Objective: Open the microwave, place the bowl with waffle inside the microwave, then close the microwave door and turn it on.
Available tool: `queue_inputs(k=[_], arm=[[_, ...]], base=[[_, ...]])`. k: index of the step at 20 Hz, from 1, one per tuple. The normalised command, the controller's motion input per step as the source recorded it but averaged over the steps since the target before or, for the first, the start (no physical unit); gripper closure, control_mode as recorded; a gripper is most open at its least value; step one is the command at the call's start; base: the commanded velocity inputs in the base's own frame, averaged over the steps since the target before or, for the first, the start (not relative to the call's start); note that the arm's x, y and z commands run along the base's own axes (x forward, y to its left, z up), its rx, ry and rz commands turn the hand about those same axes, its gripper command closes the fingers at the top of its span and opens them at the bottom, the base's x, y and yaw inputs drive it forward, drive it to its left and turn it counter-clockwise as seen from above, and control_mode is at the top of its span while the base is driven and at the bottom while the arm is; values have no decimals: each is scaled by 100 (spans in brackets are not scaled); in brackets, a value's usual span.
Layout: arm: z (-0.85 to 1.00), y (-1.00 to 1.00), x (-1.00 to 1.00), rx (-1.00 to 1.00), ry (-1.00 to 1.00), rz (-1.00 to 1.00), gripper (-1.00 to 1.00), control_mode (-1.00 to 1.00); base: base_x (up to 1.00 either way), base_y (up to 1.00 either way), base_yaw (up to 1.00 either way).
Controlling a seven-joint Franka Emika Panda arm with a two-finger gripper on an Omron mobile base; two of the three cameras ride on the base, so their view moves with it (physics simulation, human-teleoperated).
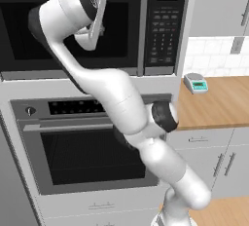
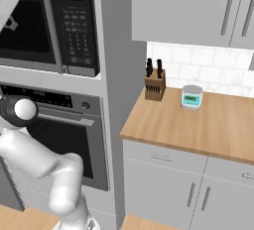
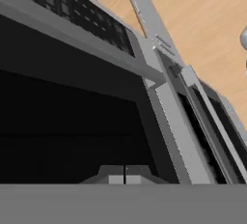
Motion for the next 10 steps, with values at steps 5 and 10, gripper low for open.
queue_inputs(k=[5,10], arm=[[-96,-5,100,-5,-16,53,100,-100],[-100,0,100,-18,-34,50,100,-100]], base=[[0,0,0],[0,0,0]])
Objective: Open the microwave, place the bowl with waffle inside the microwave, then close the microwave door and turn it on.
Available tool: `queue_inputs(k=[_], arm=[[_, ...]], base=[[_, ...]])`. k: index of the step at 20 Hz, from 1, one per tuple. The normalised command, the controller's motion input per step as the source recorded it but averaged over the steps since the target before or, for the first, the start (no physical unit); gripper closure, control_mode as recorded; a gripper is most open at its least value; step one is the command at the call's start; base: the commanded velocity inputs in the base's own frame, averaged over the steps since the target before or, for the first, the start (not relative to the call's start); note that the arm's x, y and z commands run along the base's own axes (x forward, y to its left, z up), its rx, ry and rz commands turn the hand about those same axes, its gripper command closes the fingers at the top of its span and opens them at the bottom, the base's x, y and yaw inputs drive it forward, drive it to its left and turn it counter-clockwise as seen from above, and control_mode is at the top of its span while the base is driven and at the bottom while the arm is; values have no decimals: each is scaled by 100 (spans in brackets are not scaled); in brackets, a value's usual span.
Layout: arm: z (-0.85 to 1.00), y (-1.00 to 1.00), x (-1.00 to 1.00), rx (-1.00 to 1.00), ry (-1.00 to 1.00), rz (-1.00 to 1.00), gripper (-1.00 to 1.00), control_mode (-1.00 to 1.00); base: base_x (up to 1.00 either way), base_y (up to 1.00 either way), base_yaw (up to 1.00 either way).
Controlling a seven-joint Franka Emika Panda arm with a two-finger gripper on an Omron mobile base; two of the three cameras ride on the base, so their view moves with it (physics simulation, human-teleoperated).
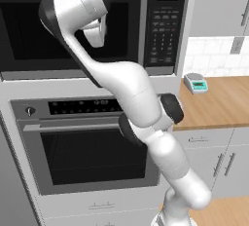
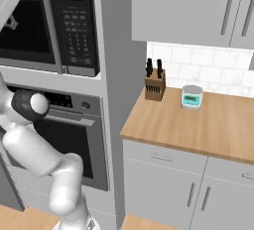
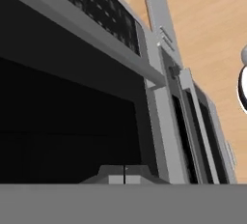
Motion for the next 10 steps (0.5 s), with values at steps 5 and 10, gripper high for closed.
queue_inputs(k=[5,10], arm=[[-100,-26,56,-25,-43,56,100,-100],[-100,-94,-57,-15,-11,49,100,-100]], base=[[0,0,0],[0,0,0]])
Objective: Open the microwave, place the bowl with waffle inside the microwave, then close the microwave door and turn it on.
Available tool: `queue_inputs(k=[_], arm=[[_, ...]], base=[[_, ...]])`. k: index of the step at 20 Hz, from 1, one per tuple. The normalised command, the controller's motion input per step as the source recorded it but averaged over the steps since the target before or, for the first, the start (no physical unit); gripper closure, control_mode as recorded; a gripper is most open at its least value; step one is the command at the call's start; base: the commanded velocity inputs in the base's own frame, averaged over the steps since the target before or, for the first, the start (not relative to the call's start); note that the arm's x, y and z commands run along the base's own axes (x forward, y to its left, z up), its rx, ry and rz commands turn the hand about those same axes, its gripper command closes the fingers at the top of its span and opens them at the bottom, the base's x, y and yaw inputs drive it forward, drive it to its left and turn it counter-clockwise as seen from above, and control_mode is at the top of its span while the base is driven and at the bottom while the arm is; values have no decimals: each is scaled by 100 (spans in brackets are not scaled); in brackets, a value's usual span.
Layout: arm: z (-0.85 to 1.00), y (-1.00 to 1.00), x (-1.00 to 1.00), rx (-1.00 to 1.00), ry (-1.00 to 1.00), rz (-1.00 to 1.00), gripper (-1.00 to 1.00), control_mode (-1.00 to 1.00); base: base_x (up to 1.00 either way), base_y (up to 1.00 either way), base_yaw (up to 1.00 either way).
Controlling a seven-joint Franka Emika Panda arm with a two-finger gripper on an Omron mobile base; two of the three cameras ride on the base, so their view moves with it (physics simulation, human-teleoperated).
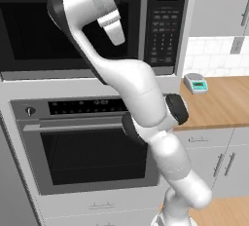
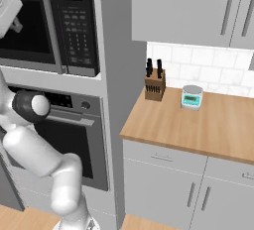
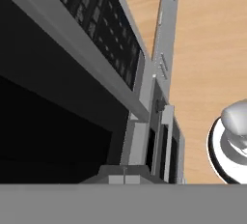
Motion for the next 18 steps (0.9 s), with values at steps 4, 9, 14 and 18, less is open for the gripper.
queue_inputs(k=[4,9,14,18], arm=[[-100,-100,-94,-6,-6,45,100,-100],[-100,-61,-99,-13,-29,49,100,-100],[-100,-24,-100,-17,-37,51,100,-100],[-100,-22,-100,-18,-37,51,100,-100]], base=[[0,0,0],[0,0,0],[0,0,0],[0,0,0]])
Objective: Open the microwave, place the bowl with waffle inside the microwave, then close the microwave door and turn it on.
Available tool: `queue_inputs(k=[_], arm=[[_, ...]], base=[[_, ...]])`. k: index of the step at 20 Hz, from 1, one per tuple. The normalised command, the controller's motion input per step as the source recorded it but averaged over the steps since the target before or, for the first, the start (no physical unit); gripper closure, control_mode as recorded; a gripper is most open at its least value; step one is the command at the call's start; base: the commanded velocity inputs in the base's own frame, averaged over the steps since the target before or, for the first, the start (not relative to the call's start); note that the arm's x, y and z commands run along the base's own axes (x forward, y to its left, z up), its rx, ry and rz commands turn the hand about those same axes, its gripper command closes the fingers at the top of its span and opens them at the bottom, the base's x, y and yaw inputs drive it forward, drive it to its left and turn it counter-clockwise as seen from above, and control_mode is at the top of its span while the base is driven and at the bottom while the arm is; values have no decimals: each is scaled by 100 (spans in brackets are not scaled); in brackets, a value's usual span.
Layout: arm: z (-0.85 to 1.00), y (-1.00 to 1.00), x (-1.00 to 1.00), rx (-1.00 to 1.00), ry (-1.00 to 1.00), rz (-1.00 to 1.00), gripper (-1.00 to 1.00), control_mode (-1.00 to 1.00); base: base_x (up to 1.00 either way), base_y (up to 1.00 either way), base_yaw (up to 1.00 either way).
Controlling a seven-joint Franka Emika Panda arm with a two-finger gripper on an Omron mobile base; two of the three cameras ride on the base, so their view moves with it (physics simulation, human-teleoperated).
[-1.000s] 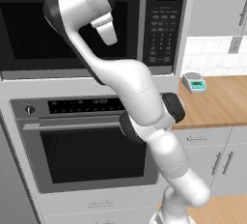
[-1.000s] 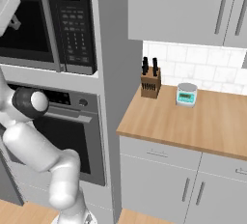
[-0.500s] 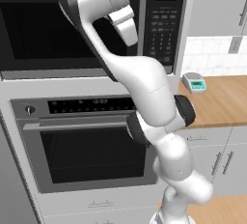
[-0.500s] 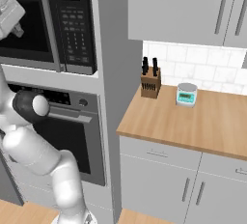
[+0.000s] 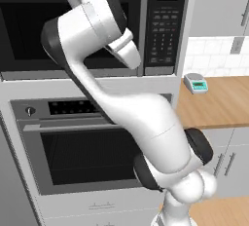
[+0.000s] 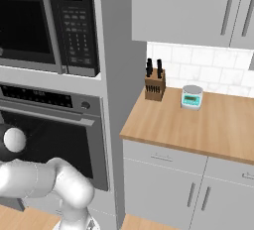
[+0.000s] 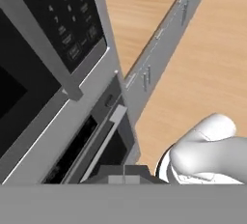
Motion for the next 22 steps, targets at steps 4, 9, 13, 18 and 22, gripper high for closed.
queue_inputs(k=[4,9,13,18,22], arm=[[-100,-40,-100,-15,-42,51,100,-100],[-100,-64,-64,-3,-44,45,100,-100],[-48,-64,0,10,-63,38,100,-100],[34,-62,0,37,-83,37,100,-100],[31,-31,0,24,-79,29,100,-100]], base=[[0,0,0],[0,0,0],[0,0,0],[0,0,0],[0,0,0]])
